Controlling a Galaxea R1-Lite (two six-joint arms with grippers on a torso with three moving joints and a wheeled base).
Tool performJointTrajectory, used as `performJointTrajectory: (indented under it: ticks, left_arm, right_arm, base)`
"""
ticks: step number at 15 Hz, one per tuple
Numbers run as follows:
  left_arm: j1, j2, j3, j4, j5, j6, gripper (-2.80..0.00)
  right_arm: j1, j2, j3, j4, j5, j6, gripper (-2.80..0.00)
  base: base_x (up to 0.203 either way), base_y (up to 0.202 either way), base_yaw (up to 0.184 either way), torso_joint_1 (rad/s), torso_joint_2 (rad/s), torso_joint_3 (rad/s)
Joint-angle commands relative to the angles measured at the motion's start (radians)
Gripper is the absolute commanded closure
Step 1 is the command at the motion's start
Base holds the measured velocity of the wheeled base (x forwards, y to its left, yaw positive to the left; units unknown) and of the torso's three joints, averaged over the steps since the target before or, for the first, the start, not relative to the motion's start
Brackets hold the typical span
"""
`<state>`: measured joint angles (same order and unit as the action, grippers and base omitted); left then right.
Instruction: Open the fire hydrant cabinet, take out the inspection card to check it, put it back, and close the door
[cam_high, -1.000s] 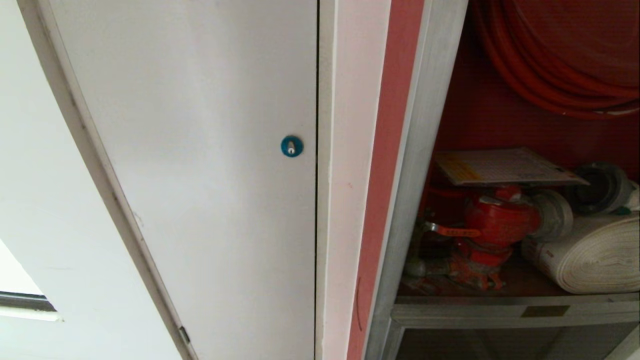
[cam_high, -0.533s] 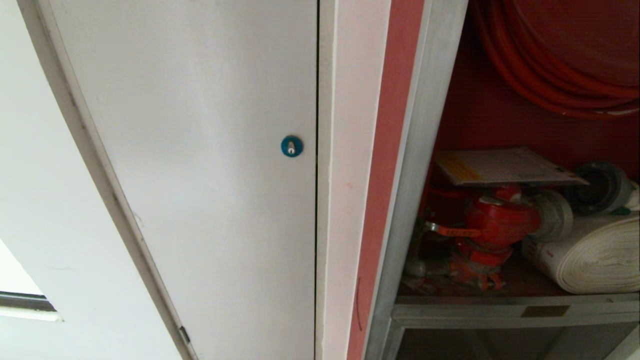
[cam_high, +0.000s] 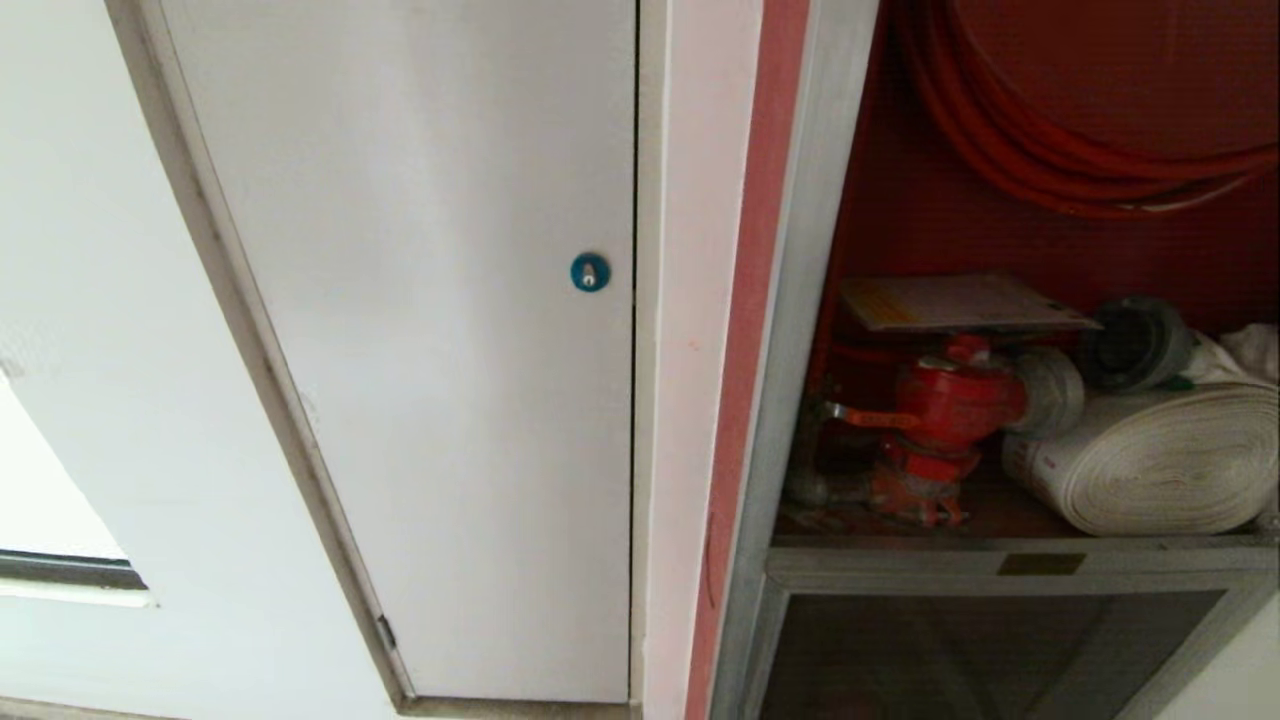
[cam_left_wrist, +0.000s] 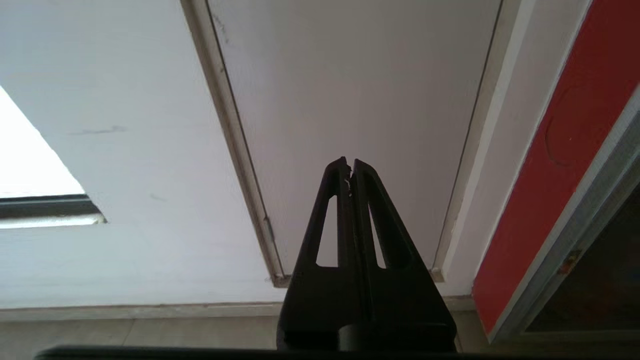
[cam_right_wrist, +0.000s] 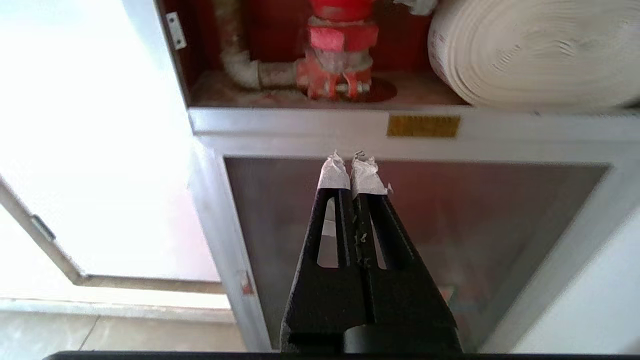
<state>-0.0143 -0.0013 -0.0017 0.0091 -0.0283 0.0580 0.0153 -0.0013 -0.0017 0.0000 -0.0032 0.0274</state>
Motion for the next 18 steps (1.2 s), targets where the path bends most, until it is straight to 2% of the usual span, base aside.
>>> performJointTrajectory:
  ticks: [1, 18]
  left_arm:
    - [-0.001, 0.0, 0.0, 0.0, -0.001, -0.001, 0.0]
    - [0.0, 0.0, 0.0, 0.0, 0.008, -0.026, 0.0]
  right_arm:
    - [0.0, 0.001, 0.0, 0.0, 0.0, 0.0, 0.0]
    - [0.0, 0.001, 0.0, 0.0, 0.0, 0.0, 0.0]
  base:
    - [-0.187, 0.0, -0.003, -0.002, 0.0, 0.002]
    - [-0.195, 0.0, 0.001, 0.003, 0.0, 0.002]
